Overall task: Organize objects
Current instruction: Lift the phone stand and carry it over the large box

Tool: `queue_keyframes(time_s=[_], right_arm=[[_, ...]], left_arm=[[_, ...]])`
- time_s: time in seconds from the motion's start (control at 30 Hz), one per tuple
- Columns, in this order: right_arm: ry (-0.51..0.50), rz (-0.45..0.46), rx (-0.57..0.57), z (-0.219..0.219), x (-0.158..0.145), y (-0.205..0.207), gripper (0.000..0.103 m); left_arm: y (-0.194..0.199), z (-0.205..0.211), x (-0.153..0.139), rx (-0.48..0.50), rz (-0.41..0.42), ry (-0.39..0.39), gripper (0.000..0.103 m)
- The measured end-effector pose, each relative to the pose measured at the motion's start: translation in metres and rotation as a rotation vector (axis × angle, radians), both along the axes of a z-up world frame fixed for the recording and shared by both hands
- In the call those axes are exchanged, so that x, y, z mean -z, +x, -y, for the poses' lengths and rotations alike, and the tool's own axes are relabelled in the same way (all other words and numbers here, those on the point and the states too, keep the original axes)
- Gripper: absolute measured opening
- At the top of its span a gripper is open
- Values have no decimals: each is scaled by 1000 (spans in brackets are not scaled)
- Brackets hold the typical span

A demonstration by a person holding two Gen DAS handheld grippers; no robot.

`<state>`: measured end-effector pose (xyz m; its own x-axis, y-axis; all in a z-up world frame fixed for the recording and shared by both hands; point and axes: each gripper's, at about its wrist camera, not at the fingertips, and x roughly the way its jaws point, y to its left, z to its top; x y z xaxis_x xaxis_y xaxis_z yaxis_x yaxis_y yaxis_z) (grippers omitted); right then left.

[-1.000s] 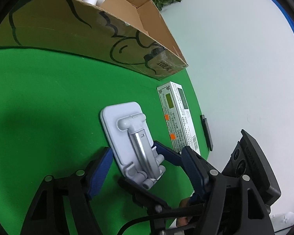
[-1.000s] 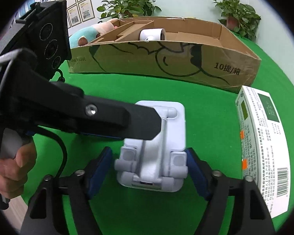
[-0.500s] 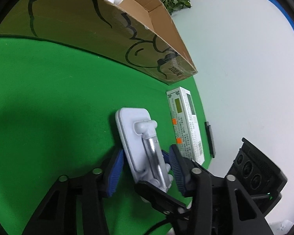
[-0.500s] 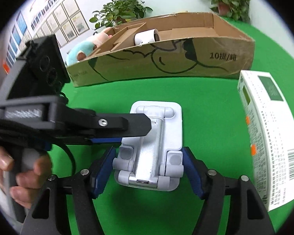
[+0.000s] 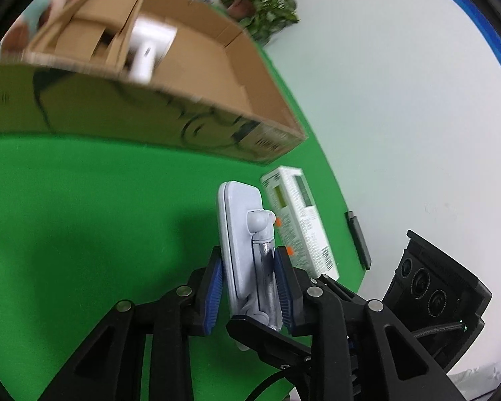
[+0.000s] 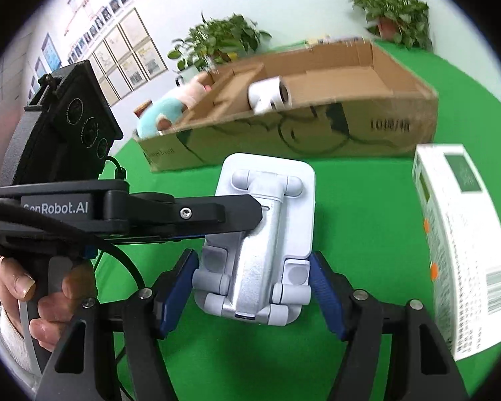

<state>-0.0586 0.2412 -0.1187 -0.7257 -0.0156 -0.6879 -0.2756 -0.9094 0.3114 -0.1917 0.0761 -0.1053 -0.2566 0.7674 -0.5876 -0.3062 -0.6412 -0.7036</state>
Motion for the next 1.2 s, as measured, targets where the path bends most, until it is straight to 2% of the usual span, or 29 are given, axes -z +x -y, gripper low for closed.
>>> queue_keyframes(time_s=[0.17,0.4,0.73,0.93,1.2], right_arm=[[60,-67,4,2,-23,-1,67],[108,-120,15,-3,-48,-17,66],[163,-190,34,-19,-83,-35,66],[172,-201,43,-32,-97,-51,66],[149,-192,32,-56,-108,-82,66]], left_arm=[[-5,-8,-34,0,-68,8,26],[-1,4,-77,2,-163,6,26],[-28,1,-130,6,-261,8,25],[-54,-3,-153,13,-282,5,25],[-99,-5,-167,7,-286,-10,25]])
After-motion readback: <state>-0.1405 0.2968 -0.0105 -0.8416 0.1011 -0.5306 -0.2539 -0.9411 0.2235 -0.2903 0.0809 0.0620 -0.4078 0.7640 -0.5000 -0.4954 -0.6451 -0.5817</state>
